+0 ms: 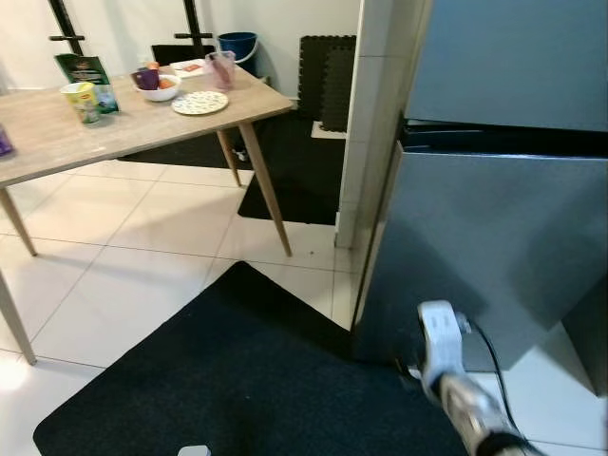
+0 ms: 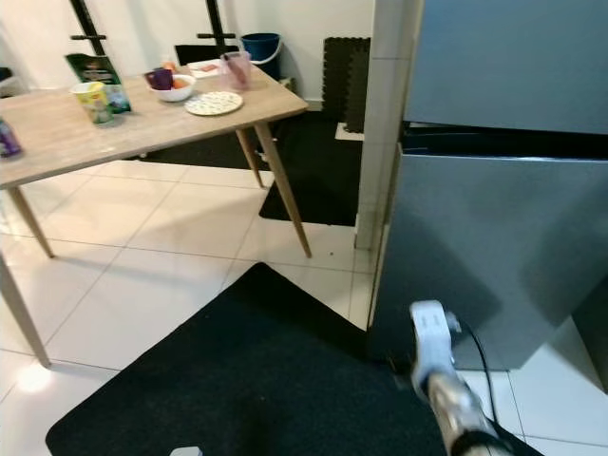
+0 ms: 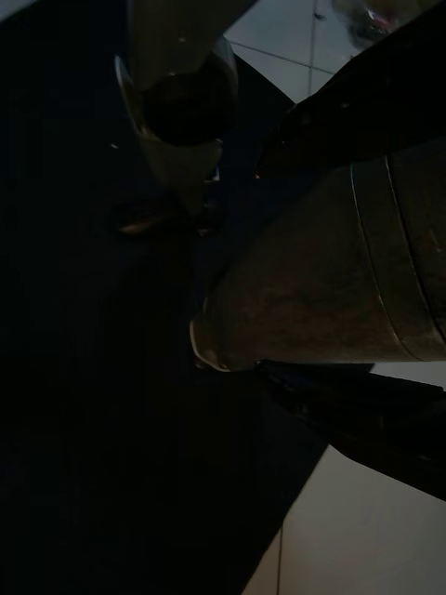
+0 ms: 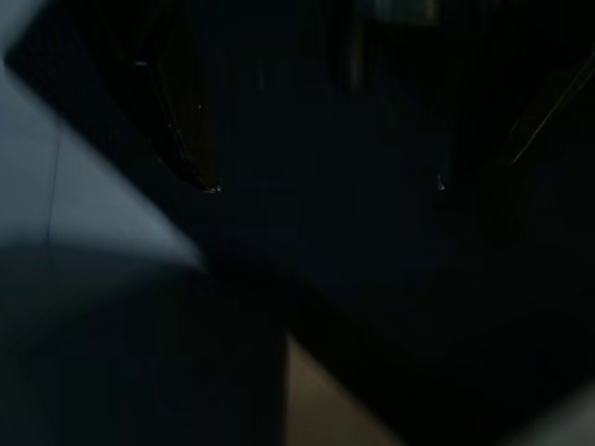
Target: Restocking fridge
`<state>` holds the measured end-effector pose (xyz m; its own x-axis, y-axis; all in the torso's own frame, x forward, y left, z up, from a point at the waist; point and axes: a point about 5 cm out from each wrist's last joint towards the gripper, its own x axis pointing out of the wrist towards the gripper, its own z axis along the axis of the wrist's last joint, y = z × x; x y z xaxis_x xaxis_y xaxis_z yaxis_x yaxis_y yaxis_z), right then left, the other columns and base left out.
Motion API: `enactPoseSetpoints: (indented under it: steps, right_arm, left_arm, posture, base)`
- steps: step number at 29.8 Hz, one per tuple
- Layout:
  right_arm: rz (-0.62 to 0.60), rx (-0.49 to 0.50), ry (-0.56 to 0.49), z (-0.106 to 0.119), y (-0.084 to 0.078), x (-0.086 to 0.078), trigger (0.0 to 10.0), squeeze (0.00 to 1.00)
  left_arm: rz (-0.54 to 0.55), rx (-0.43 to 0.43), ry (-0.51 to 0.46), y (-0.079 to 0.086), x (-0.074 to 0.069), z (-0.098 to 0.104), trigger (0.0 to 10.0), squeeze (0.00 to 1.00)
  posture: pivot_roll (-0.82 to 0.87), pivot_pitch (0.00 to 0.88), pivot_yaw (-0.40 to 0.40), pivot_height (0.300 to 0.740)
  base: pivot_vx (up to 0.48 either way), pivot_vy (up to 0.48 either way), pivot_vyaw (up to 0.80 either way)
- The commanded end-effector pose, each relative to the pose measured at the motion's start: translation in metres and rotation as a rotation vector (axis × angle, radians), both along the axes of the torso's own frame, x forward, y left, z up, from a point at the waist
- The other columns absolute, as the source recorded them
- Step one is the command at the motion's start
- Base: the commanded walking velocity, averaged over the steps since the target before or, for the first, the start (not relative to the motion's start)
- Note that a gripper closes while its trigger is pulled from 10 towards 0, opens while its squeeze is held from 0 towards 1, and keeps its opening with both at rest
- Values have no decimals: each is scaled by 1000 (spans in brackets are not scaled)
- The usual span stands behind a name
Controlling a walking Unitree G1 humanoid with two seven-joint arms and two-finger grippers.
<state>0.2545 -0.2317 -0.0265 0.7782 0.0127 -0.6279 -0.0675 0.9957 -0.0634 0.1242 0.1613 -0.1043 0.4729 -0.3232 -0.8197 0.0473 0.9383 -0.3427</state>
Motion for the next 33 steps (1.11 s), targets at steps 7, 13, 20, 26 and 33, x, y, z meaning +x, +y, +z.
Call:
enactPoseSetpoints:
  steps: [7,13,20,26,33]
  right_arm:
    - [-70,-121,264,-40,-21,-66,10000,0]
    - [-178,-155,473,-65,-36,-136,10000,0]
    - [-200,-152,522,-69,-37,-150,10000,0]
    - [-196,-161,533,-70,-36,-155,10000,0]
    - [-193,-161,532,-71,-35,-155,10000,0]
  left_arm:
    - [-17,25,15,3,2,0,10000,0]
    - [-45,5,19,-1,2,0,10000,0]
    - [-68,15,22,-2,1,0,10000,0]
    - [-68,16,21,-2,1,0,10000,0]
    - [-75,14,22,-3,0,-1,10000,0]
  posture:
    - [-143,50,31,740]
    - [-153,47,35,740]
    - [-161,48,36,740]
    - [-161,48,38,740]
    - [-161,50,40,740]
  base:
    - [0,0,0]
    - [0,0,0]
    - [72,0,-225]
    - [270,0,-513]
    - [286,0,0]
